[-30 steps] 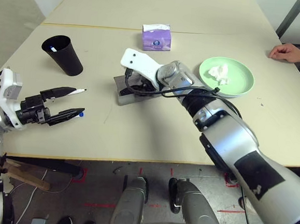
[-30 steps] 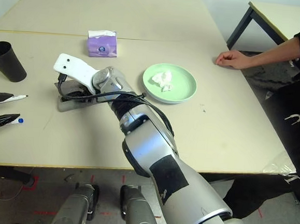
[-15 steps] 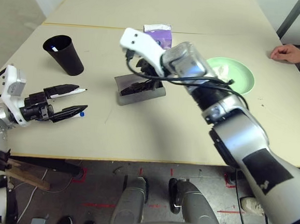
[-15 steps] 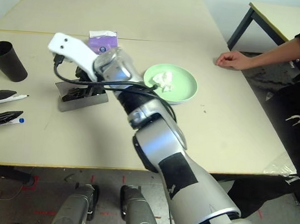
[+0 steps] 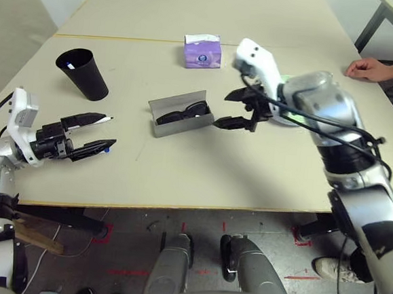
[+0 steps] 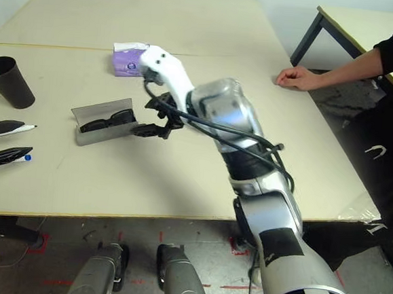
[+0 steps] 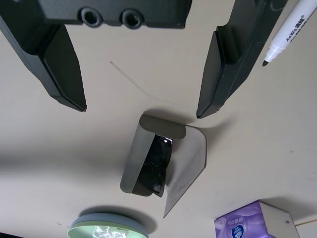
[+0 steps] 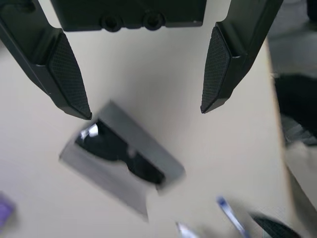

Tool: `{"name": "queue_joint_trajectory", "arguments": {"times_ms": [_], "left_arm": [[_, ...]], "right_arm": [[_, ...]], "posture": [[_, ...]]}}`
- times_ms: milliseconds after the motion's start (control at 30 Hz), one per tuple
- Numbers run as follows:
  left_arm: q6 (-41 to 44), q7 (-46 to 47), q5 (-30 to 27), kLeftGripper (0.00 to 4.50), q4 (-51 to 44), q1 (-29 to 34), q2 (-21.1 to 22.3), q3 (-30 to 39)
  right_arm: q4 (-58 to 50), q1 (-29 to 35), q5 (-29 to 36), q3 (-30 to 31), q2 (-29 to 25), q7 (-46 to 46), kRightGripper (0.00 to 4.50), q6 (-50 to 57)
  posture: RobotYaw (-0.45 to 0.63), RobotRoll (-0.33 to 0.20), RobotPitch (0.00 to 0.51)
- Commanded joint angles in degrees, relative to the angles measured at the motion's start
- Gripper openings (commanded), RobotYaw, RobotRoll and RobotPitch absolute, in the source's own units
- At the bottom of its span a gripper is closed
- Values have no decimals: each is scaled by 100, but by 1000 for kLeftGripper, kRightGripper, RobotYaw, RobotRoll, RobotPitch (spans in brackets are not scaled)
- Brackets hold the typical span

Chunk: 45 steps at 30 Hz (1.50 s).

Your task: Organize and tidy the items on the table.

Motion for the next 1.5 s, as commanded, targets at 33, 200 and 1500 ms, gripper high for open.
{"name": "queue_joint_trajectory", "arguments": {"times_ms": [33, 200, 1500], "left_arm": [[-81, -87, 115, 4500, 158, -81, 90, -33], [-99, -133, 174, 4500, 254, -205, 87, -69], [67, 868, 299, 4500, -114, -333, -121, -92]], "right_arm": [[-454, 438, 541, -554, -277, -99, 4483, -118], [-953, 1345, 1200, -1256, -407, -293, 4483, -732], [440, 3894, 1887, -1305, -974, 434, 4483, -4615]], "posture": [[12, 0, 165], [9, 0, 161], [0, 0, 161]]}}
